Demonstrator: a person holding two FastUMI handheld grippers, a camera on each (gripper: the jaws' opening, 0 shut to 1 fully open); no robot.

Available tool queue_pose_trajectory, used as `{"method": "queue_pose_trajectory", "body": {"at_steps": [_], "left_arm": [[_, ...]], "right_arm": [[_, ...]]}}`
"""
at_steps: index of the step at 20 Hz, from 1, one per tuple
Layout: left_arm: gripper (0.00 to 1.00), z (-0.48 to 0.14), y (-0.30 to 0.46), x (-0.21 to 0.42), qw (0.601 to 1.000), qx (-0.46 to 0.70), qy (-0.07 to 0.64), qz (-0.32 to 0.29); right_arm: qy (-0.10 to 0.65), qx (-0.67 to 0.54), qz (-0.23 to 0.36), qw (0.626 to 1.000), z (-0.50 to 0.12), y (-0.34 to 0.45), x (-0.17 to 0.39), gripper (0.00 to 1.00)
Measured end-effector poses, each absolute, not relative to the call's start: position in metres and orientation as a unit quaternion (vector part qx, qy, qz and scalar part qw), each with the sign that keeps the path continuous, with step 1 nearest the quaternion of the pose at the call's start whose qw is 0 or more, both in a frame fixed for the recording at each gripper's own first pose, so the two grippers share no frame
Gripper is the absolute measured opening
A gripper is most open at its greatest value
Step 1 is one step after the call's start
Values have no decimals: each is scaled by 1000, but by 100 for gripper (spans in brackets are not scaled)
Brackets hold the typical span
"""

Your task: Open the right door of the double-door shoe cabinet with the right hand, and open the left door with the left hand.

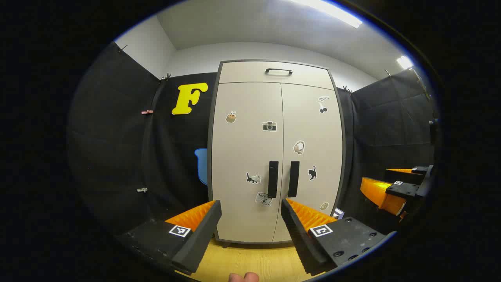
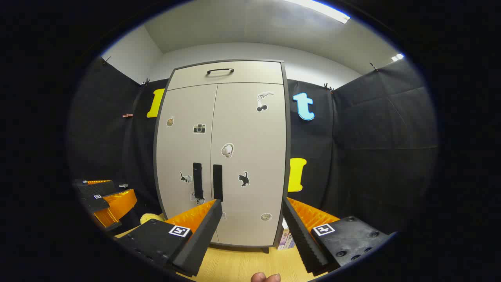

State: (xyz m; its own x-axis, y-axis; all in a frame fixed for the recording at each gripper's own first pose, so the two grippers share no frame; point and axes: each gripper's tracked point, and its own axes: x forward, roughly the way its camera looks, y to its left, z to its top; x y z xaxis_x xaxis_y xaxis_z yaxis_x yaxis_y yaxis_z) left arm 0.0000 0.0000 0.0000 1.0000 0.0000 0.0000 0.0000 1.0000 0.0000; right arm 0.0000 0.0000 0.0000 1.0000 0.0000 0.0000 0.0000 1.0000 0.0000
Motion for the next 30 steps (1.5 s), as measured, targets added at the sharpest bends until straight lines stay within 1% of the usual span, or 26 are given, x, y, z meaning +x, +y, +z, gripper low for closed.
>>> {"method": "queue_pose_trajectory", "body": {"at_steps": [8,15,19,25,30], "left_arm": [[95,-2,3,3,1000,2,-1,2],[95,-4,8,5,1000,1,0,4],[95,-7,13,7,1000,7,0,7],[95,-18,24,12,1000,10,7,10],[95,-35,38,19,1000,9,17,16]], "right_arm": [[3,1,-6,1000,-2,-1,3,97],[7,0,0,1000,-5,7,6,97],[4,5,9,1000,-2,18,19,97],[-16,21,31,999,8,48,75,97],[-16,10,34,999,-7,76,137,97]]}}
